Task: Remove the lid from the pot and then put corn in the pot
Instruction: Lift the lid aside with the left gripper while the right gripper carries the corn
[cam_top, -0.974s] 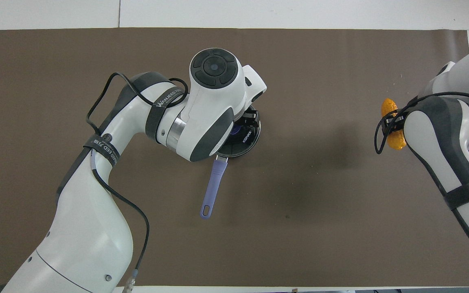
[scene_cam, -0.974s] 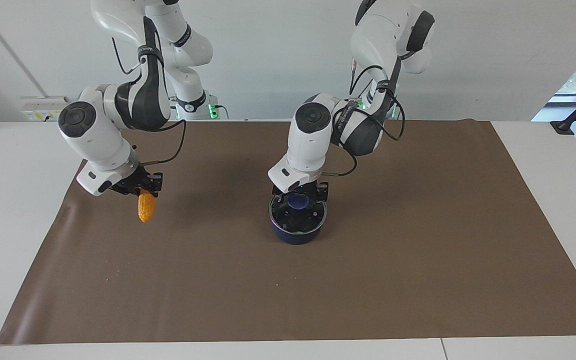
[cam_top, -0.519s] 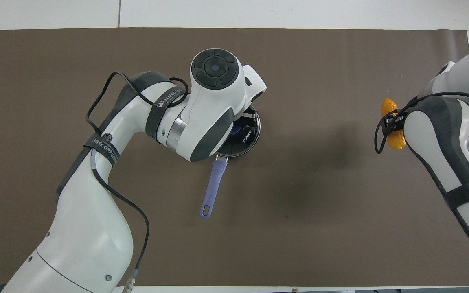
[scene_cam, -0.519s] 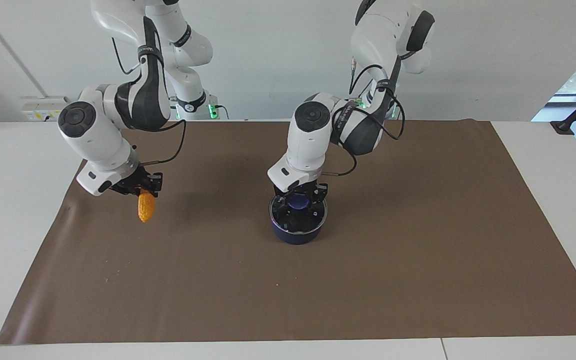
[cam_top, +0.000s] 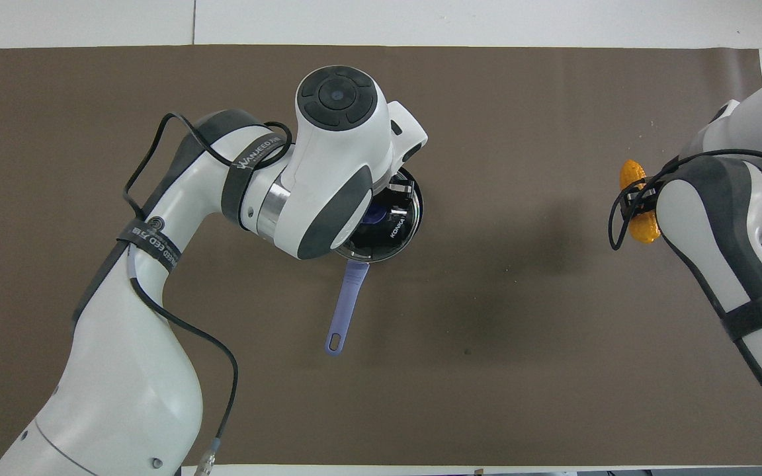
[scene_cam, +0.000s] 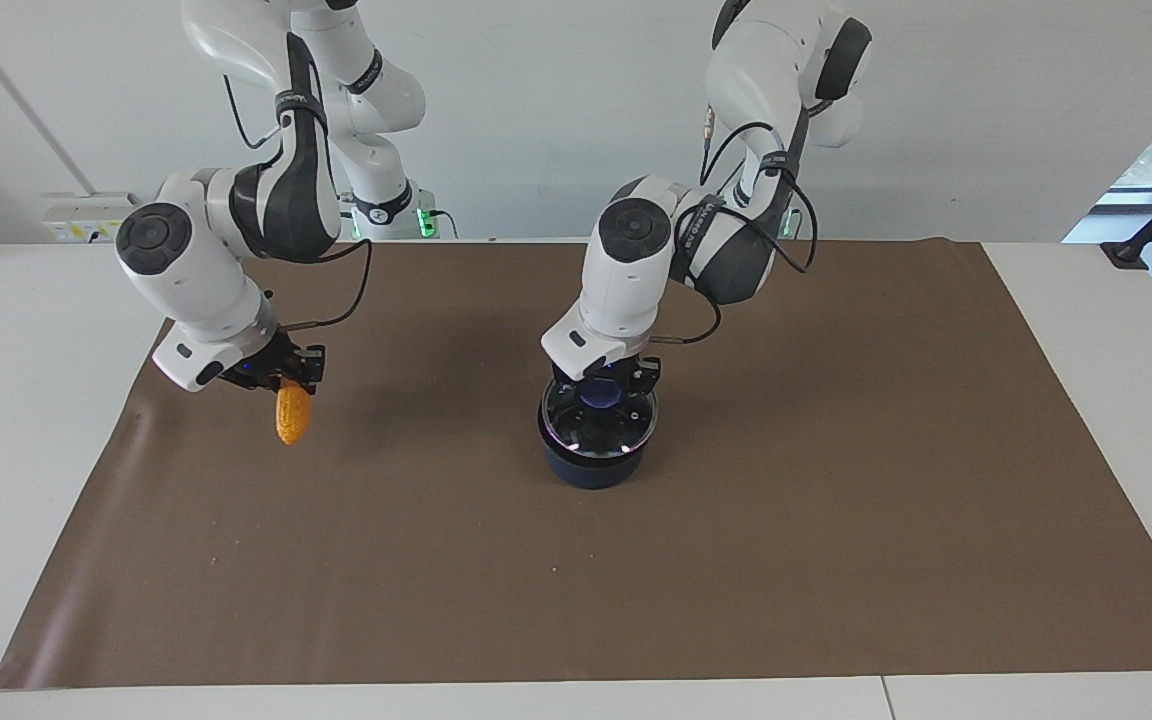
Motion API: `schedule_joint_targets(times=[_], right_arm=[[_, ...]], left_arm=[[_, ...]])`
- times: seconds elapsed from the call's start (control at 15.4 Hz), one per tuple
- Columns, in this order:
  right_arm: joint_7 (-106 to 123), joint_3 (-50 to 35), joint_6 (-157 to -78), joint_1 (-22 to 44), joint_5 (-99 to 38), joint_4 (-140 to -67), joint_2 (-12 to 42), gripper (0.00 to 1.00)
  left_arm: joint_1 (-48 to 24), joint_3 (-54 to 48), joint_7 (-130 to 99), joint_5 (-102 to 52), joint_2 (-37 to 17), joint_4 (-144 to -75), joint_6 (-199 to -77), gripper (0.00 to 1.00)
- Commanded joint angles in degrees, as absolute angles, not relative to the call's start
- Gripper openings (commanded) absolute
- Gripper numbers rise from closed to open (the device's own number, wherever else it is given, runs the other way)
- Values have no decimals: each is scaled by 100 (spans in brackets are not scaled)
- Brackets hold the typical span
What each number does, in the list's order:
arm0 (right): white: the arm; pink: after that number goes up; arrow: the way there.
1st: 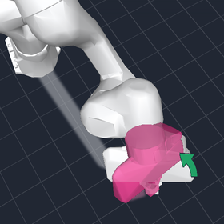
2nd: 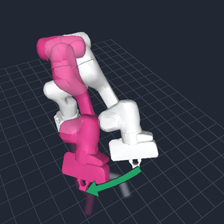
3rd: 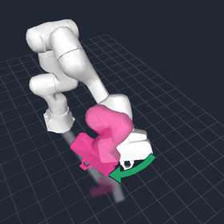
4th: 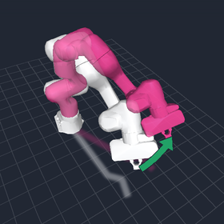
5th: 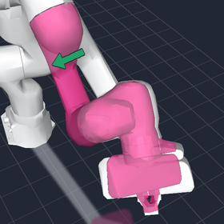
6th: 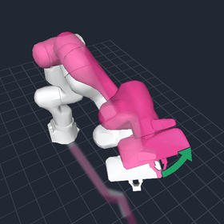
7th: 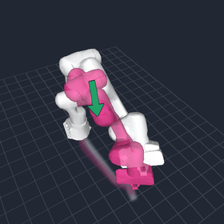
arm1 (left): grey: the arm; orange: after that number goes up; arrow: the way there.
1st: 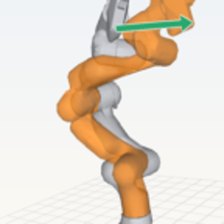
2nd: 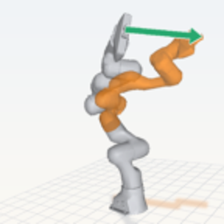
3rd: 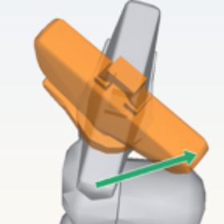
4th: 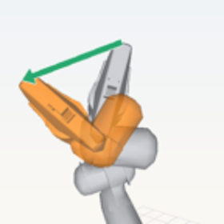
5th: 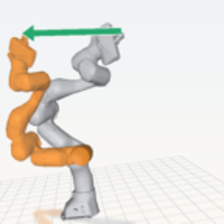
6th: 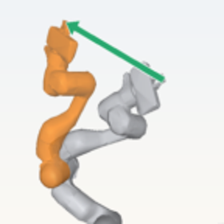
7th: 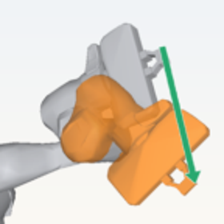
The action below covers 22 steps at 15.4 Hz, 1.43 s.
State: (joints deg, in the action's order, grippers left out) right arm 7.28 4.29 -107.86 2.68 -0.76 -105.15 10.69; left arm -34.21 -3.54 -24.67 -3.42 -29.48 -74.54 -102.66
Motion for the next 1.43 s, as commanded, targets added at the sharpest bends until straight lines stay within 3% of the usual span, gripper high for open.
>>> schedule_joint_targets(times=[0.0, 0.26, 0.58, 0.84, 1.1, 1.36], right_arm=[[791, 378, -10723, 202, -167, -10424, 1107, 0], [179, 98, -10504, 368, -650, -9978, 1169, 0], [-1747, -79, -10661, 1790, -625, -9019, 1712, 0], [-3118, -88, -10275, 2819, -519, -6939, 3222, 0], [-3261, -114, -10747, 3278, 105, -7108, 3472, 0], [-3296, -123, -11311, 3419, 97, -7892, 3349, 0]], left_arm=[[-3166, -290, -2470, -535, -2366, -7497, -9775, 0], [-2332, -299, -2243, -571, -1865, -7541, -9229, 0], [-961, -281, -750, -536, -1636, -7882, -8947, 0], [-125, -272, 613, -229, -1240, -8813, -9517, 0], [333, -272, 861, -167, -739, -10157, -10641, 0], [650, -264, 1116, -167, -756, -10774, -11388, 0]])
